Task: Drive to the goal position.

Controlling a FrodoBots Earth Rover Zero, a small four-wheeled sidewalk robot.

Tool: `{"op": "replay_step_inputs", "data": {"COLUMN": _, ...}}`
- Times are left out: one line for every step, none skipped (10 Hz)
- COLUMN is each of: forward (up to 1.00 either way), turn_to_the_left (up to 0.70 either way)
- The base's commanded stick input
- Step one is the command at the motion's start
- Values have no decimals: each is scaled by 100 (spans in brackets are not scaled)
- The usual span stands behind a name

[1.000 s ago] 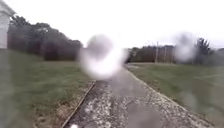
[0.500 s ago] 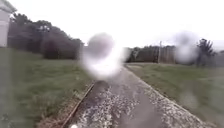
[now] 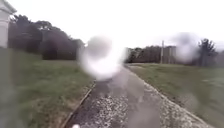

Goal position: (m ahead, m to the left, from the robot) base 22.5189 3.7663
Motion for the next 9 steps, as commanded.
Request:
{"op": "replay_step_inputs", "data": {"forward": 70, "turn_to_the_left": 0}}
{"op": "replay_step_inputs", "data": {"forward": 70, "turn_to_the_left": 0}}
{"op": "replay_step_inputs", "data": {"forward": 70, "turn_to_the_left": 0}}
{"op": "replay_step_inputs", "data": {"forward": 70, "turn_to_the_left": 0}}
{"op": "replay_step_inputs", "data": {"forward": 70, "turn_to_the_left": 0}}
{"op": "replay_step_inputs", "data": {"forward": 70, "turn_to_the_left": 0}}
{"op": "replay_step_inputs", "data": {"forward": 70, "turn_to_the_left": 0}}
{"op": "replay_step_inputs", "data": {"forward": 70, "turn_to_the_left": 0}}
{"op": "replay_step_inputs", "data": {"forward": 70, "turn_to_the_left": 0}}
